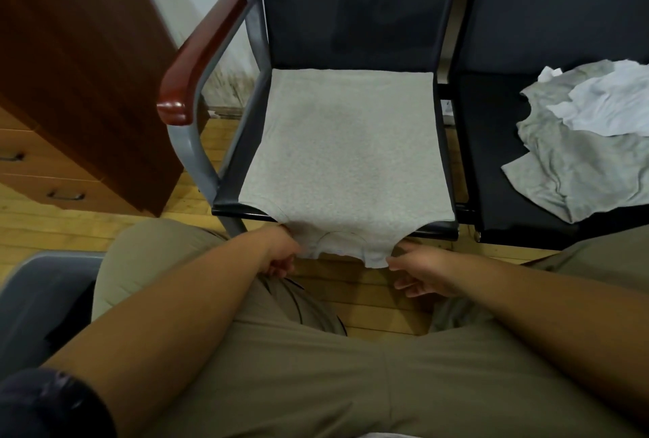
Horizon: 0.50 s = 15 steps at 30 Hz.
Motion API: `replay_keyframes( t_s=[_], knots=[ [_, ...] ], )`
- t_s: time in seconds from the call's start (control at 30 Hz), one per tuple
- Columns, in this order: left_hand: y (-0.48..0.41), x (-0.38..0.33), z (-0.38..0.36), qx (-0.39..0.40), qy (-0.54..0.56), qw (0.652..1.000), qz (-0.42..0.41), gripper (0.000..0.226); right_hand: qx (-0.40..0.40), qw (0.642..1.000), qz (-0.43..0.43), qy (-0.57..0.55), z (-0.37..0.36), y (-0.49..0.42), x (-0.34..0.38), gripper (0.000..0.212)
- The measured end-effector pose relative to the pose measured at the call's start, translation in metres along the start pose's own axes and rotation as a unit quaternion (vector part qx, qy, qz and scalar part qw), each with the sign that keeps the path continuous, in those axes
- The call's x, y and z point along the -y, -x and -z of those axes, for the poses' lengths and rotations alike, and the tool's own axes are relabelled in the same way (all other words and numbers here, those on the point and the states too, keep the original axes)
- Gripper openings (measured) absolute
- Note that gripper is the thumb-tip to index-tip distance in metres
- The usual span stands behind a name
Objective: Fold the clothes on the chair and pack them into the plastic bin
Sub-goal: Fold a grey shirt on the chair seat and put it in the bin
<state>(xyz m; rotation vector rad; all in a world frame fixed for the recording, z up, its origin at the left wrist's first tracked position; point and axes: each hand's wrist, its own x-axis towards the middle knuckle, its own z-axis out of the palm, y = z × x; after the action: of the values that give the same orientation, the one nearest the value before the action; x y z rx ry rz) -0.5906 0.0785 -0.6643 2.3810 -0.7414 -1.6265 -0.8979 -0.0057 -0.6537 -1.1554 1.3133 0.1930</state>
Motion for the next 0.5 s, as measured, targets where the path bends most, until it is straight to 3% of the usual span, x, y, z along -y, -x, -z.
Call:
replay_keyframes(
  t_s=[0.07,0.2,0.37,0.5],
  knots=[
    [-0.001,-0.002,0.001,-0.004,-0.005,1.0,0.016,0.019,0.002,1.0,0.006,0.014,0.0,-0.004,0.001,0.06],
    [0.001,-0.007,0.0,0.001,-0.018,0.999,0.029,0.035,-0.003,0.999,0.006,0.049,-0.003,-0.002,0.004,0.055],
    [0.0,-0.006,0.0,0.007,-0.01,0.999,0.03,0.019,-0.019,0.993,-0.008,0.118,-0.006,0.003,0.009,0.032],
    [0.002,-0.007,-0.002,0.011,-0.017,0.999,0.028,0.023,-0.035,0.98,-0.033,0.194,-0.013,0.007,0.014,0.027]
  ],
)
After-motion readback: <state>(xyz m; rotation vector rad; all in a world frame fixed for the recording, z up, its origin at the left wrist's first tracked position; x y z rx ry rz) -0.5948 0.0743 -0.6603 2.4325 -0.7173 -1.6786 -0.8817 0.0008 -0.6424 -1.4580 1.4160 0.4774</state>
